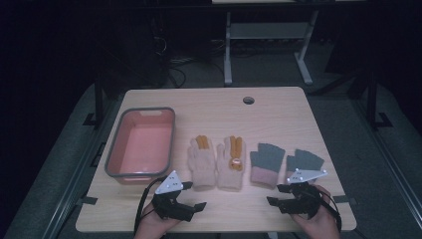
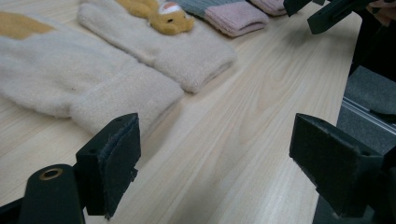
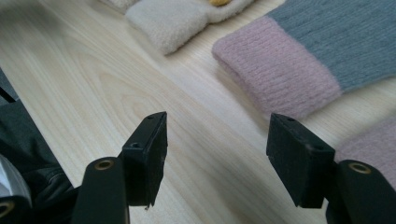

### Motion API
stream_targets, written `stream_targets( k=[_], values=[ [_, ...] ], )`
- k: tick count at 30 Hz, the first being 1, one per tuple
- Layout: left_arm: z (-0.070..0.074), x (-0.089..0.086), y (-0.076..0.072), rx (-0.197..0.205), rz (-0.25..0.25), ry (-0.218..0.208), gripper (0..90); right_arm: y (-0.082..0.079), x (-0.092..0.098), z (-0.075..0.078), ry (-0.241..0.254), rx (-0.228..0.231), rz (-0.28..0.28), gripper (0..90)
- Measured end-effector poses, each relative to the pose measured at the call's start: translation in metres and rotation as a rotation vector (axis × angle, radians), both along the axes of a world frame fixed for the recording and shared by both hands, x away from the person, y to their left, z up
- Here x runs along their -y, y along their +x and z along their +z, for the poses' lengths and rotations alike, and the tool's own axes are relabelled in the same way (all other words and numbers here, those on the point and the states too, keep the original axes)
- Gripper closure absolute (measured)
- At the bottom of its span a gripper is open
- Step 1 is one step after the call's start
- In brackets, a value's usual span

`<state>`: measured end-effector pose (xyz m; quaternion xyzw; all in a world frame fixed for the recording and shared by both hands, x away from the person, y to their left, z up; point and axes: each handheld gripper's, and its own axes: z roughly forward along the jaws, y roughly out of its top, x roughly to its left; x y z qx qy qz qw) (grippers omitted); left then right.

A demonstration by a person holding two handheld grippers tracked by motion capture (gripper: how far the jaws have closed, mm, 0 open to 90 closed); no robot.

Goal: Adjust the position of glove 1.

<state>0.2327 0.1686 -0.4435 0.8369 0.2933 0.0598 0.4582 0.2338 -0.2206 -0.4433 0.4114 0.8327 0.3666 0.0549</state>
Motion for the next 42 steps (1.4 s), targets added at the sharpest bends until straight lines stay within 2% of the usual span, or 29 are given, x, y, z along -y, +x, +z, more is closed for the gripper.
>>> stream_targets(
  k=[4,10,12,16,20,21,27,35,42],
  values=[
    [0.001,0.001,0.000,0.010,0.004,0.007,16.6,-0.003,-0.001,0.001,-0.009,0.002,0.012,37.6],
    [-0.001,0.001,-0.001,0.004,0.002,0.009,16.7,-0.005,-0.001,0.003,-0.005,0.013,0.021,37.2],
    [0.000,0.000,-0.002,0.019,0.013,0.017,16.7,-0.005,-0.005,0.006,-0.021,0.014,0.024,37.1],
    [-0.001,-0.003,-0.001,0.003,0.024,0.010,16.6,-0.003,-0.010,0.007,-0.021,0.008,0.036,36.9],
    [0.002,-0.002,-0.003,0.027,0.027,0.019,16.6,0.000,-0.018,0.007,-0.053,0.003,0.044,34.3],
    [0.003,-0.002,-0.003,0.031,0.027,0.018,16.6,0.000,-0.020,0.008,-0.074,-0.007,0.040,34.0],
    [0.001,-0.002,-0.002,0.014,0.033,0.008,16.6,-0.002,-0.028,0.016,-0.089,0.007,0.065,33.1],
    [0.003,-0.006,-0.001,0.014,0.054,-0.008,16.6,0.007,-0.035,0.031,-0.089,-0.003,0.097,31.1],
    [0.005,-0.005,-0.002,0.021,0.051,-0.010,16.7,0.024,-0.046,0.050,-0.109,-0.019,0.162,29.3]
  ],
)
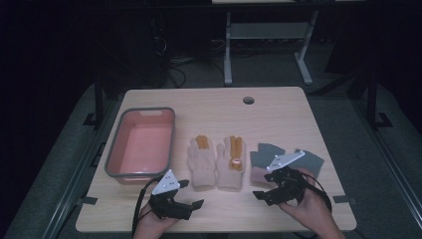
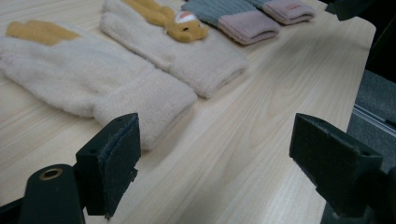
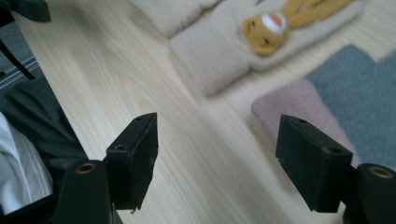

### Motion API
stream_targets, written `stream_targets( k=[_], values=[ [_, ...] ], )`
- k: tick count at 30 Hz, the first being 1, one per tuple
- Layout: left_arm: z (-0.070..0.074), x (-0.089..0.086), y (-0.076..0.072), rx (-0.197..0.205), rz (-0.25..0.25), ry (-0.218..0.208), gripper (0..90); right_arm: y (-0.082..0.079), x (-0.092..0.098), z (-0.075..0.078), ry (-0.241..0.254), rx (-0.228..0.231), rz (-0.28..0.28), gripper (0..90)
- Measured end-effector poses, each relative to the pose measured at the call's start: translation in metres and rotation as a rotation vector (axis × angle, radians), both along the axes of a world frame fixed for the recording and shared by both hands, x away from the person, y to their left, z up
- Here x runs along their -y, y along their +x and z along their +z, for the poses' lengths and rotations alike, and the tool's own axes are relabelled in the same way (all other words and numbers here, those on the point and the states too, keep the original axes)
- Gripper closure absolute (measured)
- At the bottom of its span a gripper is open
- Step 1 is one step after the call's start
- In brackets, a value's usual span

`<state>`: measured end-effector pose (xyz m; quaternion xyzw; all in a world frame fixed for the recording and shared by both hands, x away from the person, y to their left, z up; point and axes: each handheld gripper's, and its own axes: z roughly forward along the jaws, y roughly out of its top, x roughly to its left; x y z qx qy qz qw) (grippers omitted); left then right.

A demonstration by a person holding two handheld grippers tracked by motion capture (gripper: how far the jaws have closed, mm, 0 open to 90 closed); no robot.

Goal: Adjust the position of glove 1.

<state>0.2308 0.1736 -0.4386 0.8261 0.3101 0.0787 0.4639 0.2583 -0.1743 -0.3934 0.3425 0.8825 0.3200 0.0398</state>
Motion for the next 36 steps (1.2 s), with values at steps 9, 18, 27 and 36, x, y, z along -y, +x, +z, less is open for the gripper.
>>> stream_targets(
  k=[9,18,27,36],
  values=[
    [0.001,0.000,-0.002,0.007,-0.015,-0.004,16.6,0.017,-0.014,0.010,-0.014,-0.007,0.043,29.0],
    [0.001,0.002,-0.001,0.004,-0.015,-0.010,16.6,0.038,-0.031,0.024,-0.028,0.012,0.078,29.0],
    [0.001,0.002,-0.002,0.008,-0.019,-0.010,16.7,0.057,-0.046,0.033,-0.041,0.006,0.094,29.1],
    [0.001,0.004,-0.001,0.003,-0.016,-0.023,16.7,0.080,-0.062,0.025,-0.102,-0.019,0.104,30.5]
  ],
)
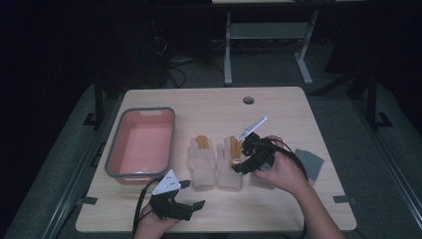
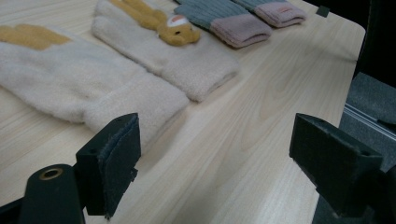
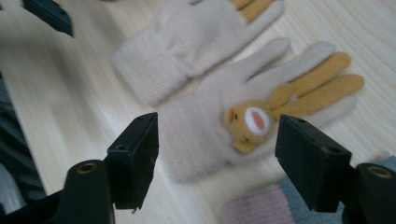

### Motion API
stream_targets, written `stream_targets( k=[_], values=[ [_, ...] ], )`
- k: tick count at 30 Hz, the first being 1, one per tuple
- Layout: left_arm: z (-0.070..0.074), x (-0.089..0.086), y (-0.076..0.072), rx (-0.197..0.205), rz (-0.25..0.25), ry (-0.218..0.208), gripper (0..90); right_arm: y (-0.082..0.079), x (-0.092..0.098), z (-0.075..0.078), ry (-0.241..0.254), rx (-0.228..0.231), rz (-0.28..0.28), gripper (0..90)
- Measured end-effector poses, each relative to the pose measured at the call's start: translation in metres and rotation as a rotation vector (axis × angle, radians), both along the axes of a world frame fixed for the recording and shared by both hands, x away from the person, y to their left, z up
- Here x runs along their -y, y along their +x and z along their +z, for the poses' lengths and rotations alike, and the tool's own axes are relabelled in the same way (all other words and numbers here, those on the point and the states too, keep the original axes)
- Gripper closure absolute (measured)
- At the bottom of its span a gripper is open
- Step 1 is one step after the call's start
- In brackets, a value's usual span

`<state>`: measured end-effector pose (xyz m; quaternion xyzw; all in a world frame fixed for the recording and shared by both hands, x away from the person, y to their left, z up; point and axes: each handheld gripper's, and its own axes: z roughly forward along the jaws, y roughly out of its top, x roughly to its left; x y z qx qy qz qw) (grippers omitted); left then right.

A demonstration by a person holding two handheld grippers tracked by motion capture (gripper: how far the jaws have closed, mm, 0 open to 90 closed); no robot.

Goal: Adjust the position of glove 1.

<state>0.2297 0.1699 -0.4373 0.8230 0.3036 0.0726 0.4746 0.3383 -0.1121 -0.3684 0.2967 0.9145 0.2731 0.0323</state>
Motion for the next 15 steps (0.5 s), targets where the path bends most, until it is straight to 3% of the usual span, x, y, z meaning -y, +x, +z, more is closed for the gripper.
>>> stream_targets(
  k=[5,8,15],
  values=[
    [0.000,0.001,-0.001,0.009,-0.008,0.013,16.7,0.009,-0.005,-0.009,-0.028,-0.009,0.003,31.5],
    [0.001,0.001,-0.001,0.012,-0.012,0.012,16.7,0.018,-0.011,-0.018,-0.055,-0.037,0.005,32.0],
    [0.001,0.000,0.000,0.007,-0.010,0.003,16.7,0.031,-0.018,-0.026,-0.051,-0.063,-0.016,35.9]
  ],
)
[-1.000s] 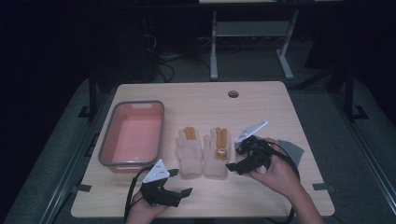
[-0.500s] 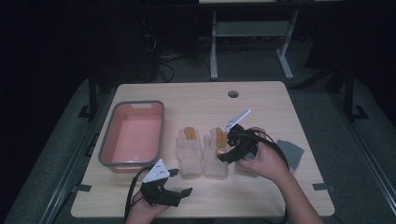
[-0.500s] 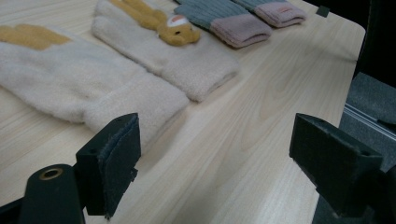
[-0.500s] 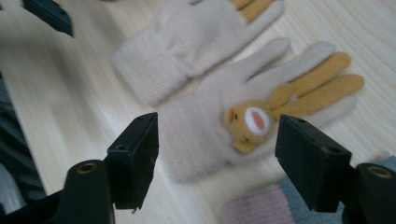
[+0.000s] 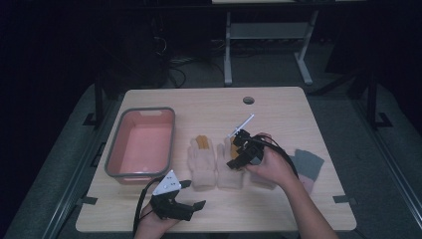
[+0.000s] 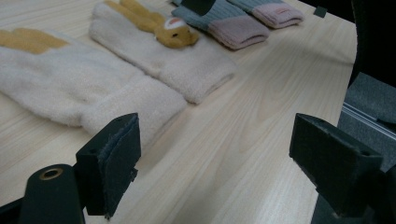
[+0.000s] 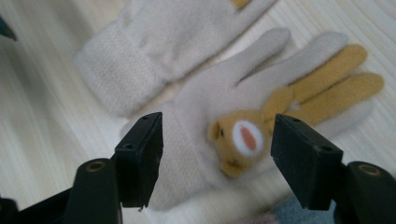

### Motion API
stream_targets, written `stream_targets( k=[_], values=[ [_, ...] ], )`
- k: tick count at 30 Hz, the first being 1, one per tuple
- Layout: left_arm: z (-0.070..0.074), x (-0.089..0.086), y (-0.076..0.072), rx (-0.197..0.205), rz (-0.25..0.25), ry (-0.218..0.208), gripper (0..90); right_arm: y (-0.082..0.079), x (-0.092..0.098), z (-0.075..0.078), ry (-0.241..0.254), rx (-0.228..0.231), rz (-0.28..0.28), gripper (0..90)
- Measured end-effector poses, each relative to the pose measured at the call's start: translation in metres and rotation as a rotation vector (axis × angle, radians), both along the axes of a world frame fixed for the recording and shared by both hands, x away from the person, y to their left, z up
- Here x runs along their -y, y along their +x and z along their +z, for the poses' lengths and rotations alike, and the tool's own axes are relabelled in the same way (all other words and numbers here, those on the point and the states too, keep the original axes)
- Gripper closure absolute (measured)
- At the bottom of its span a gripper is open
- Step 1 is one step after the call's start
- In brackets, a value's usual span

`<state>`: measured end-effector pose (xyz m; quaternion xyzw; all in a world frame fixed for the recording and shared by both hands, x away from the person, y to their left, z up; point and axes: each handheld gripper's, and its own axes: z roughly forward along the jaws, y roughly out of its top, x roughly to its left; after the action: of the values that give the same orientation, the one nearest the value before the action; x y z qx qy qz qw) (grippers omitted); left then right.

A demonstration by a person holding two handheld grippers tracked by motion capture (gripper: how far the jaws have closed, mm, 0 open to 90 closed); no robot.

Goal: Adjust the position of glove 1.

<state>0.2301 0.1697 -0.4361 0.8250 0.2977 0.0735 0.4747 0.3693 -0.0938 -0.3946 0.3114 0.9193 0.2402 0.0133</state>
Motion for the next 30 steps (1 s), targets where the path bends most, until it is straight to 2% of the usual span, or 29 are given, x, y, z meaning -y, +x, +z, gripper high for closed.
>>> stream_targets(
  k=[8,11,14,17,21,30],
  values=[
    [0.000,-0.001,-0.001,-0.004,-0.001,-0.003,16.7,0.008,-0.008,-0.014,-0.049,-0.028,-0.003,39.8],
    [0.001,-0.002,-0.001,-0.003,0.000,-0.003,16.7,0.013,-0.011,-0.022,-0.093,-0.044,-0.003,41.5],
    [0.001,-0.002,0.000,-0.009,-0.002,-0.001,16.7,0.014,-0.012,-0.026,-0.109,-0.048,-0.010,43.1],
    [0.001,-0.001,0.001,-0.004,-0.006,-0.003,16.7,0.015,-0.014,-0.030,-0.134,-0.046,-0.009,45.3],
    [0.000,-0.002,0.000,-0.011,-0.005,-0.001,16.7,0.014,-0.019,-0.035,-0.187,-0.014,0.009,48.7],
    [0.001,-0.001,0.000,-0.002,-0.005,-0.002,16.7,0.014,-0.017,-0.039,-0.175,-0.012,-0.018,54.9]
  ],
)
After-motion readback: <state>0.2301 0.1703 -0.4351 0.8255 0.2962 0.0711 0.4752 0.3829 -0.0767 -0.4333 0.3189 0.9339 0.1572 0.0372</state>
